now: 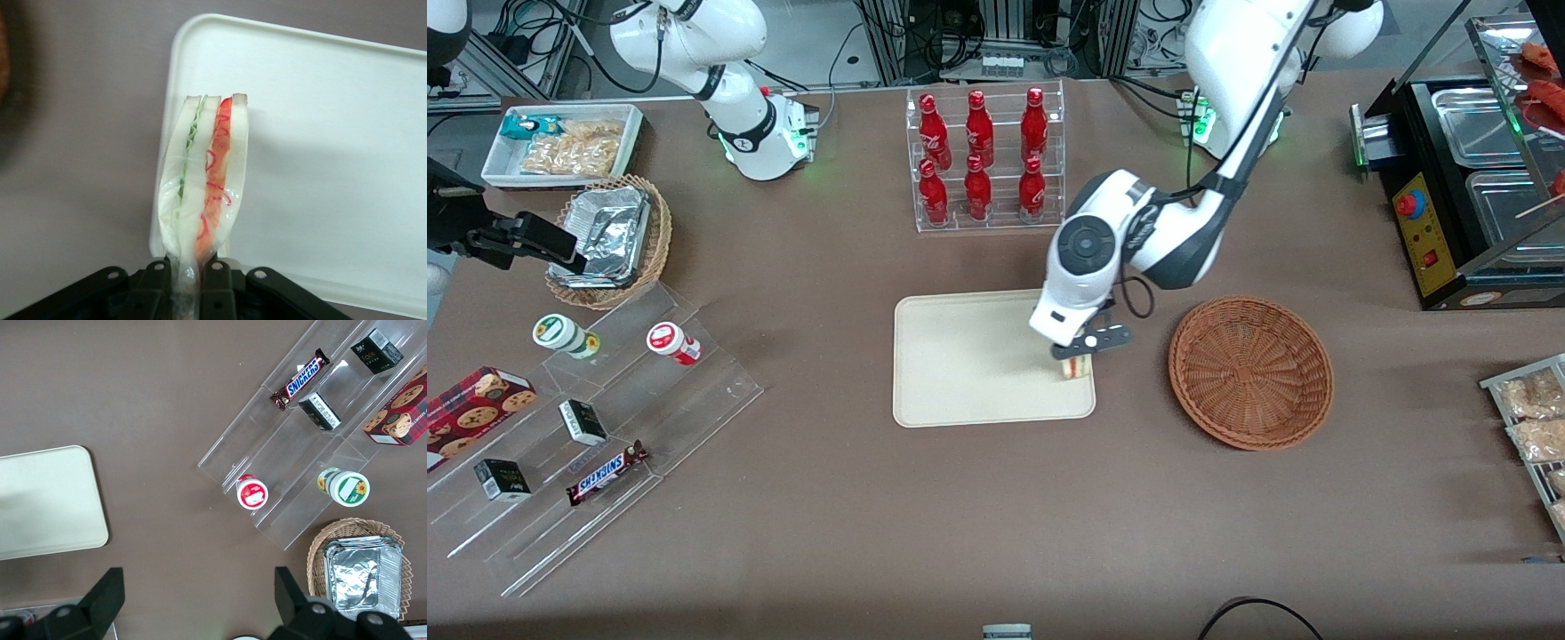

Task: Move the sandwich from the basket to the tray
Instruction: 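Carry the sandwich with the left gripper over the cream tray, then lower the sandwich onto the tray and open the left gripper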

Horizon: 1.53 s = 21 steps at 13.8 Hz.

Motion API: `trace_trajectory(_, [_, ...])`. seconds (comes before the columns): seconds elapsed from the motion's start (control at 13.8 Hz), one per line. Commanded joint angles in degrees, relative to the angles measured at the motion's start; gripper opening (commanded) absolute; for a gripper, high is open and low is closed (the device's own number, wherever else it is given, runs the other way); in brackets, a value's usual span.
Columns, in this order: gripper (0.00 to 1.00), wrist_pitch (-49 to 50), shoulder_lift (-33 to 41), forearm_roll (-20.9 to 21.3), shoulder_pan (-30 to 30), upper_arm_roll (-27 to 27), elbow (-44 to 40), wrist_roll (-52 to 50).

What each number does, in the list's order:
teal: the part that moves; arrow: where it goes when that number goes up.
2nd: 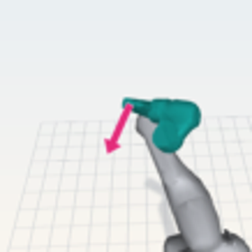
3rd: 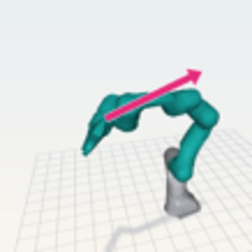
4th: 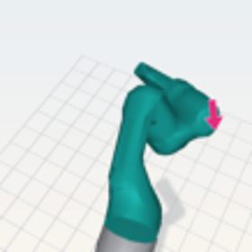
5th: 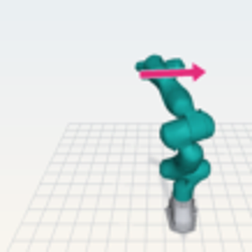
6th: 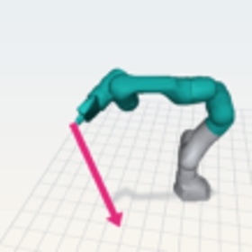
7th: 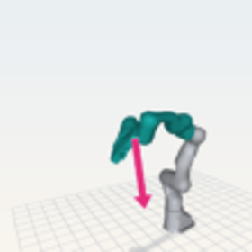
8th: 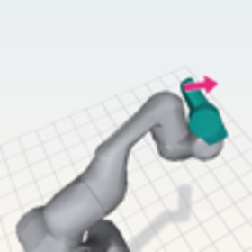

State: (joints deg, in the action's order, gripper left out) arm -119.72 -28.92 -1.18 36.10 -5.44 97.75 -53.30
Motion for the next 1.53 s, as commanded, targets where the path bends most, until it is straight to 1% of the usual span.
trace_trajectory(0.0, [0.06,0.63,-4.46,-0.05,3.09,0.78,-6.41,-4.08])
trace_trajectory(0.15, [0.06,-0.41,-7.28,0.21,4.84,0.78,-9.23,-6.63])
trace_trajectory(0.29, [0.06,-5.32,-8.51,0.3,5.64,0.78,-9.33,-8.3])
trace_trajectory(0.36, [0.06,-6.13,-9.22,0.39,6.6,0.78,-9.68,-8.83])
trace_trajectory(0.51, [0.06,-6.23,-11.59,0.57,7.49,0.87,-12.91,-9.8])
trace_trajectory(0.73, [0.06,-6.22,-12.56,1.79,8.19,0.96,-13.54,-10.25])
trace_trajectory(0.8, [0.08,-6.31,-12.91,2.32,8.28,0.96,-13.55,-10.16])
trace_trajectory(0.87, [0.13,-6.31,-13.09,2.93,8.28,0.96,-13.63,-10.16])
trace_trajectory(0.95, [0.38,-6.4,-13.09,3.29,8.19,0.96,-13.63,-9.72])
trace_trajectory(1.02, [0.89,-6.4,-12.92,3.47,8.11,0.96,-13.55,-8.67])
trace_trajectory(1.09, [1.0,-6.4,-12.74,3.38,8.11,1.05,-13.63,-8.23])
trace_trajectory(1.31, [1.0,-4.65,-9.51,3.56,7.93,1.14,-13.9,-8.31])
trace_trajectory(1.45, [1.0,-0.19,-6.17,3.55,7.75,1.13,-13.63,-8.23])
